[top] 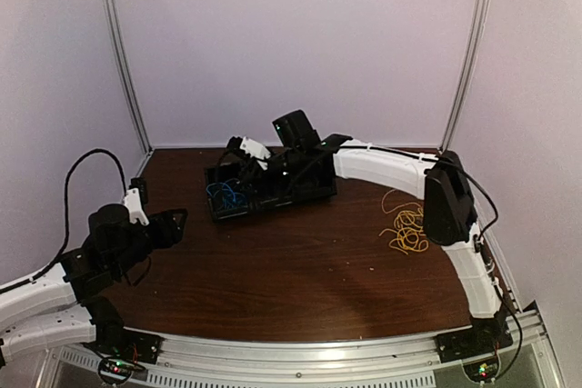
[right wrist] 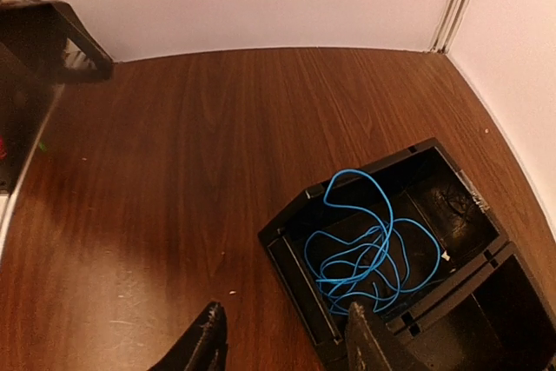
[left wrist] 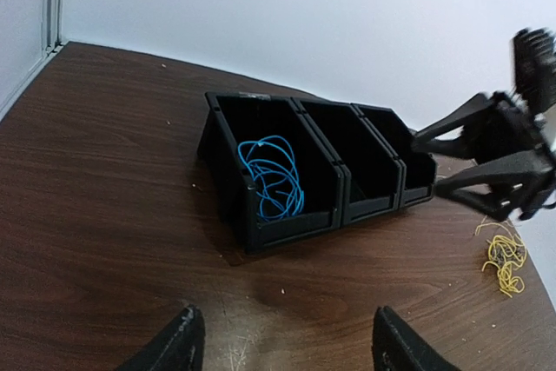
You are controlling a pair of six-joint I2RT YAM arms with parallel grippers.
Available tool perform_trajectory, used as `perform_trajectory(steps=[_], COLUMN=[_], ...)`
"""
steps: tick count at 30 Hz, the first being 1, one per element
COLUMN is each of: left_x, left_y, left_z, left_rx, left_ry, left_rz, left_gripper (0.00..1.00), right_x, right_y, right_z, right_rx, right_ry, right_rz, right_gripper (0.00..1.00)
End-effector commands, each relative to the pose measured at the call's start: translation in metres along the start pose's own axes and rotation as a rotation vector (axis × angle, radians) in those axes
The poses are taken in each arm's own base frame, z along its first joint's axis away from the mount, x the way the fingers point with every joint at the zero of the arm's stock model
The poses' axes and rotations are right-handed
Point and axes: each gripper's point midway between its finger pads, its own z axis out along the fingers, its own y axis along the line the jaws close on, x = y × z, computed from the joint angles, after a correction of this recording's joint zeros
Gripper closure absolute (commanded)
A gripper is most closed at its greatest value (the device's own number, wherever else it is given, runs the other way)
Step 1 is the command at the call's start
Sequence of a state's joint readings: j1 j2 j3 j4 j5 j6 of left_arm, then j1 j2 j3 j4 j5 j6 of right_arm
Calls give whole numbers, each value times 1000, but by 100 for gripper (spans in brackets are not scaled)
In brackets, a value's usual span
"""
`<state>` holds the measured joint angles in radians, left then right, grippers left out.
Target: Untangle the cables
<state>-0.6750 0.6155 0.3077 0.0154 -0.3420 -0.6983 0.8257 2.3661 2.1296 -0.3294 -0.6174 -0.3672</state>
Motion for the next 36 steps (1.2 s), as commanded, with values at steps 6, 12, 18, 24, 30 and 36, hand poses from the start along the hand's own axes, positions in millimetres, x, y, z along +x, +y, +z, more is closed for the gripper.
perform_trajectory(steps=[6, 12, 18, 24, 30, 36], left_x=[-16, -15, 10, 68, 113, 138], left_y=[-58, -101, -158, -222, -270, -293], left_z=[22, 42, 66, 82, 78, 71], left_rx=[187, 308, 424, 540, 628, 677], left_ry=[1, 22, 80, 195, 261, 300], left_rz=[191, 330, 410, 475, 459, 460], left_gripper=[39, 41, 38, 37, 37, 37], right_x=[-19, 71, 161, 229, 261, 273], right_y=[15, -27, -69, -94, -114, -136], right_z=[-169, -261, -335, -358, -342, -335], right_rx=[59, 269, 494, 564, 490, 452], right_ry=[20, 150, 210, 229, 208, 131], right_rz=[-10, 150, 383, 598, 783, 892], right_gripper=[48, 53, 51, 41, 38, 37])
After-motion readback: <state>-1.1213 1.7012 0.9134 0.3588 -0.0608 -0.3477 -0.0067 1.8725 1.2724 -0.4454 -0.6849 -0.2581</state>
